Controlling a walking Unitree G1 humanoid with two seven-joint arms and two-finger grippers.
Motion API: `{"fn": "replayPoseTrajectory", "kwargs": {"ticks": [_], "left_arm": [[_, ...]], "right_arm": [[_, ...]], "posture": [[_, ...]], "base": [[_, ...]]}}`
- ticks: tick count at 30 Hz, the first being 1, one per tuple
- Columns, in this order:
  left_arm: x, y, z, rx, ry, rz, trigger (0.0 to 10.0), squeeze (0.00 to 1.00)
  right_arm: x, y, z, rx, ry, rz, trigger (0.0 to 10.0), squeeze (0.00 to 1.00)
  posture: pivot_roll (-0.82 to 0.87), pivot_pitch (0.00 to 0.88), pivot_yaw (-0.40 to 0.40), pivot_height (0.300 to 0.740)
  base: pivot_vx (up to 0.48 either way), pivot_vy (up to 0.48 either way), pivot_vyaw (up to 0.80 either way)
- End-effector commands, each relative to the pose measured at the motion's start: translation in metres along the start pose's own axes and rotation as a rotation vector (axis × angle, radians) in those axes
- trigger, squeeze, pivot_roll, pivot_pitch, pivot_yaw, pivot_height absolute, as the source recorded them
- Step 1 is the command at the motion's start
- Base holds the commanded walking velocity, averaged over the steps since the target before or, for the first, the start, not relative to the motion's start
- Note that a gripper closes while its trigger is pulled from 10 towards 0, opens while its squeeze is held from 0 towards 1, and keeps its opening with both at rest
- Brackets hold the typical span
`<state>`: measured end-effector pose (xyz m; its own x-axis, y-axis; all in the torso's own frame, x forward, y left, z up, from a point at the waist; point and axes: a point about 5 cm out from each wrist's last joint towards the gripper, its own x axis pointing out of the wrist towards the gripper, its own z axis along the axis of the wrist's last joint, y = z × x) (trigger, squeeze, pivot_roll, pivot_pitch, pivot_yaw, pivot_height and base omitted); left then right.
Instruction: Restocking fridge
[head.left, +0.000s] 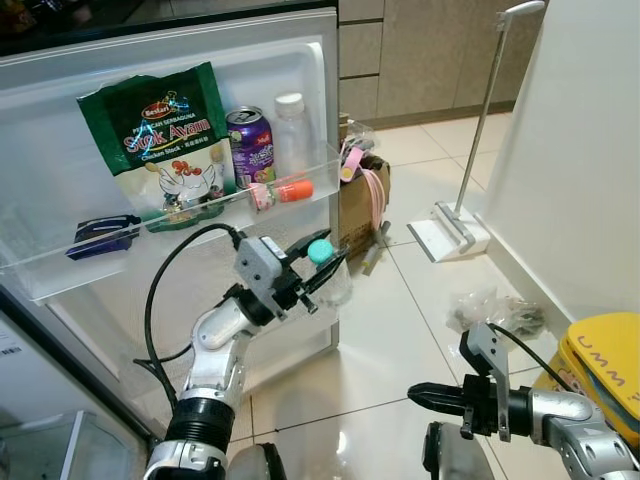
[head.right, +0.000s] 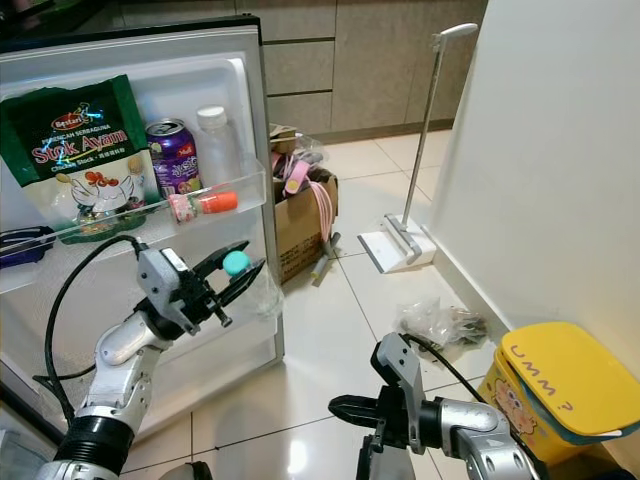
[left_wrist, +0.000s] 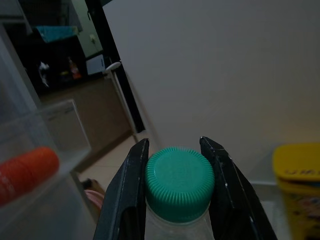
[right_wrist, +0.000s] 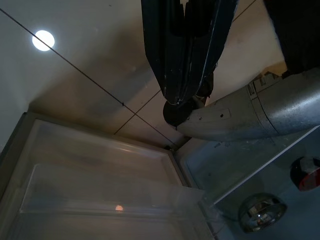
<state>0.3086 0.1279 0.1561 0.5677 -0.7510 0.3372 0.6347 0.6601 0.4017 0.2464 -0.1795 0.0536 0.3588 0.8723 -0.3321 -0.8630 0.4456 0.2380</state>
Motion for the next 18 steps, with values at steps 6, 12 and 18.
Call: {"fn": "replayPoseTrajectory", "kwargs": {"ticks": [6,12,18], "left_arm": [[0.01,0.004,0.002,0.083,0.002,0.013,10.0,0.0],[0.015,0.005,-0.003,0.134,0.04,0.002,10.0,0.0],[0.02,0.003,-0.016,0.202,0.133,-0.041,10.0,0.0]], "right_arm": [[0.003,0.002,-0.002,0.003,-0.013,-0.005,10.0,0.0],[0.0,-0.006,0.004,-0.012,-0.07,-0.087,10.0,0.0],[0.0,-0.015,0.013,-0.042,-0.14,-0.184,10.0,0.0]], "posture": [[-0.06,0.0,0.014,0.417],[-0.06,0.0,0.026,0.417],[-0.06,0.0,0.048,0.417]], "base": [[0.0,0.0,0.0],[0.0,0.0,0.0],[0.0,0.0,0.0]]}}
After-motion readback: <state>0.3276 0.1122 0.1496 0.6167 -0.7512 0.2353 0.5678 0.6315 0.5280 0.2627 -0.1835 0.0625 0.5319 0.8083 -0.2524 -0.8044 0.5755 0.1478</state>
